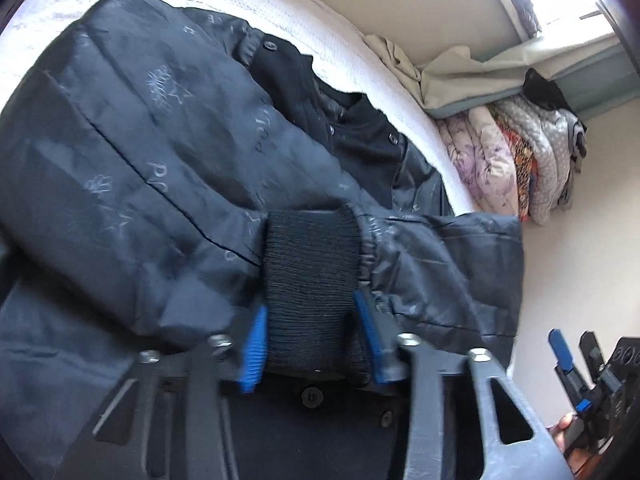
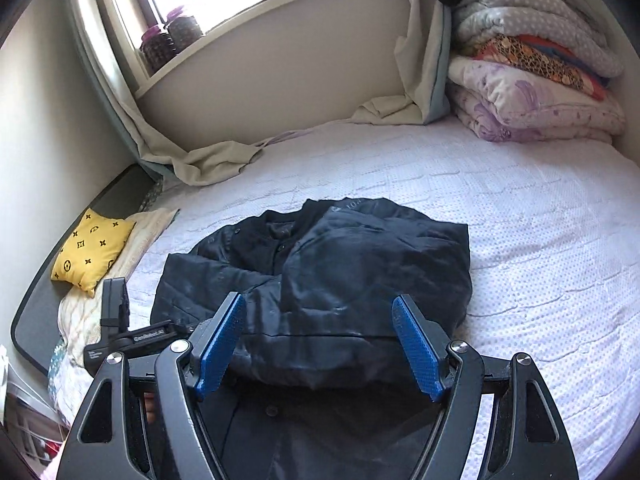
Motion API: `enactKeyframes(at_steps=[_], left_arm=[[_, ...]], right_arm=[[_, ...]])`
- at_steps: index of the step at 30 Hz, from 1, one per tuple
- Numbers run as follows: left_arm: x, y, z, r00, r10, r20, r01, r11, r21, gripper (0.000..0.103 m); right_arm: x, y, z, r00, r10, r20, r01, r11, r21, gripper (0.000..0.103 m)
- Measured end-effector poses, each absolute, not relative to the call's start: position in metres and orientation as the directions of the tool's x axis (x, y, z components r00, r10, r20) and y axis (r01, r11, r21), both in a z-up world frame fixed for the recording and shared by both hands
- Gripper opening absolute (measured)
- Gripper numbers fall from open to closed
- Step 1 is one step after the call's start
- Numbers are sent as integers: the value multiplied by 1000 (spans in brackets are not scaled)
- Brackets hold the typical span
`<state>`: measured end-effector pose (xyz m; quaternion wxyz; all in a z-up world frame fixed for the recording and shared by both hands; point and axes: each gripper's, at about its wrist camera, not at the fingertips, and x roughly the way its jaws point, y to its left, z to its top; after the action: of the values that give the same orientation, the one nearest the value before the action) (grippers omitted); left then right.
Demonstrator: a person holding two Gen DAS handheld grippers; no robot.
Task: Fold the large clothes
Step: 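Grasp the knit cuff on the folded coat with the left tool and reposition it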
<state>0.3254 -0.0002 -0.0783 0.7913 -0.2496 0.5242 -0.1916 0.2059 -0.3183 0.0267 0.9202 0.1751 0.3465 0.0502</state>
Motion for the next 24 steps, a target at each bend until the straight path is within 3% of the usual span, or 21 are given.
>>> enactKeyframes(at_steps=[1, 4, 7, 14, 24], left_arm=[[326, -2, -80, 379, -563, -735, 53, 806, -590, 16], [326, -3, -77, 386, -571, -724, 70, 801, -595, 8], [323, 2, -56, 434, -545, -718, 96, 820, -564, 7], [308, 31, 9, 623, -313, -717, 114, 943, -312, 7], [318, 68, -21, 608, -153, -779, -41, 974, -223, 7]], right_arm=[[206, -319, 26, 753, 212, -622, 34, 933, 359, 74], [208, -323, 21, 745, 206, -634, 52, 930, 364, 74], [210, -327, 20, 744, 200, -637, 69, 926, 371, 74], [212, -333, 20, 751, 173, -637, 96, 926, 366, 74], [225, -330, 3, 708, 136, -693, 128, 940, 315, 71]])
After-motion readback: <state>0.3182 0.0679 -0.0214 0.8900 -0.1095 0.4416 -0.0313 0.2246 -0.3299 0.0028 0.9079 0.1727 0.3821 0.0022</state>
